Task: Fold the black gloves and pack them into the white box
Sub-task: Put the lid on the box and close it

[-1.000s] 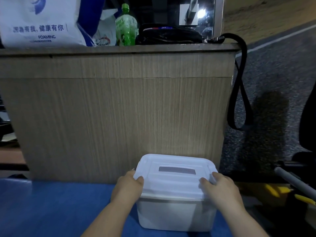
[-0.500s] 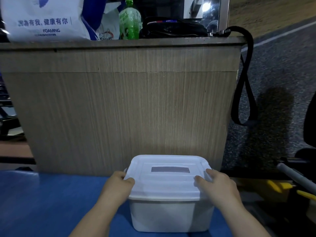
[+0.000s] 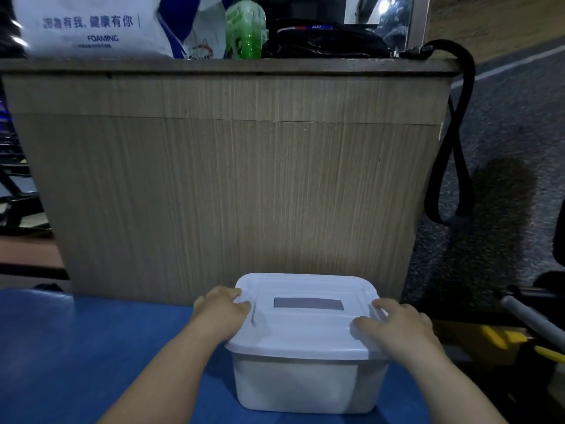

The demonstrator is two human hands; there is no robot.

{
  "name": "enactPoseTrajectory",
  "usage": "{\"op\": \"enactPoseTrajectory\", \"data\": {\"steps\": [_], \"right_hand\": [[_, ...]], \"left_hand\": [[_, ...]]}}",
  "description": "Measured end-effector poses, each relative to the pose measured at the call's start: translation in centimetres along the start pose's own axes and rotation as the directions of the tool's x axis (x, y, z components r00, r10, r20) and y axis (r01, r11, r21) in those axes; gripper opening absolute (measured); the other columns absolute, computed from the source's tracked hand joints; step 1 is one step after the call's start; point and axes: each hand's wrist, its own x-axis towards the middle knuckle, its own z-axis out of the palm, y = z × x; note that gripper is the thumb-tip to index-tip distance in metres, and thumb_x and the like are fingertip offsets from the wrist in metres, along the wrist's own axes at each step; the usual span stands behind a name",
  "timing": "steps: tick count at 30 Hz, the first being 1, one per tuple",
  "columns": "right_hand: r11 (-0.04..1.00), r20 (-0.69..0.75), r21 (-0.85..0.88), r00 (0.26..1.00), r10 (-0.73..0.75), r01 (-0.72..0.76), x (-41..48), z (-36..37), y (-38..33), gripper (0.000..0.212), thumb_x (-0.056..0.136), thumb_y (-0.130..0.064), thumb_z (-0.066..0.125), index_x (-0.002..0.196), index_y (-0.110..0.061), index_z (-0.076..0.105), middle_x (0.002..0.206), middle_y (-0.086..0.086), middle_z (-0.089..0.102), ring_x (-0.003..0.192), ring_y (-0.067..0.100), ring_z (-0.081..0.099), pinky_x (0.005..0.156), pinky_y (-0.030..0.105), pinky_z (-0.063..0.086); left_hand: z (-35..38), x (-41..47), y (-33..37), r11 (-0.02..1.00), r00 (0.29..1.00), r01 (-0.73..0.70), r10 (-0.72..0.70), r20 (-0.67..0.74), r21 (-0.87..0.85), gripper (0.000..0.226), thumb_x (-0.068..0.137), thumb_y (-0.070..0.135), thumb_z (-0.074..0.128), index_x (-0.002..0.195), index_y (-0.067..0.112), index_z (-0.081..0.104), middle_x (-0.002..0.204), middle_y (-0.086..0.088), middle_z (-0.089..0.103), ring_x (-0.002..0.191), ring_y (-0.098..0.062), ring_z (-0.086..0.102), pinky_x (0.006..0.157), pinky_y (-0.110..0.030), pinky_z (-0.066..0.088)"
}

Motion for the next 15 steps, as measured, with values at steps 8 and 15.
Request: {"op": "enactPoseTrajectory", "data": {"steps": [8,15], "right_hand": [[0.975,-0.109,0.218,0.994,-0.015,0.039,1.1,0.9,0.8,0.027,0.088,-0.046,0.054,0.107,-0.03,0.066,0.118,0.005,0.057,0.1,0.023,0.057,0.089,0.034,0.046],[0.866,-0.139,0.498,0.99,0.022,0.05,2.0,0.8,1.8,0.009,0.086,-0.02,0.064,0.086,-0.026,0.072,0.077,-0.017,0.063,0.076,0.008,0.057,0.07,0.028,0.047]], "left_hand": [[0.8,0.4,-1.0,0.975,0.994,0.032,-0.054,-0.094,-0.22,0.034,0.092,0.035,0.05,0.124,0.037,0.06,0.13,0.012,0.057,0.116,-0.02,0.051,0.093,-0.03,0.044],[0.9,-0.5,-0.5,0.848,0.998,0.058,-0.062,0.011,-0.527,0.038,0.092,0.033,0.058,0.129,0.027,0.052,0.128,0.003,0.049,0.104,-0.016,0.049,0.081,-0.027,0.039]]}}
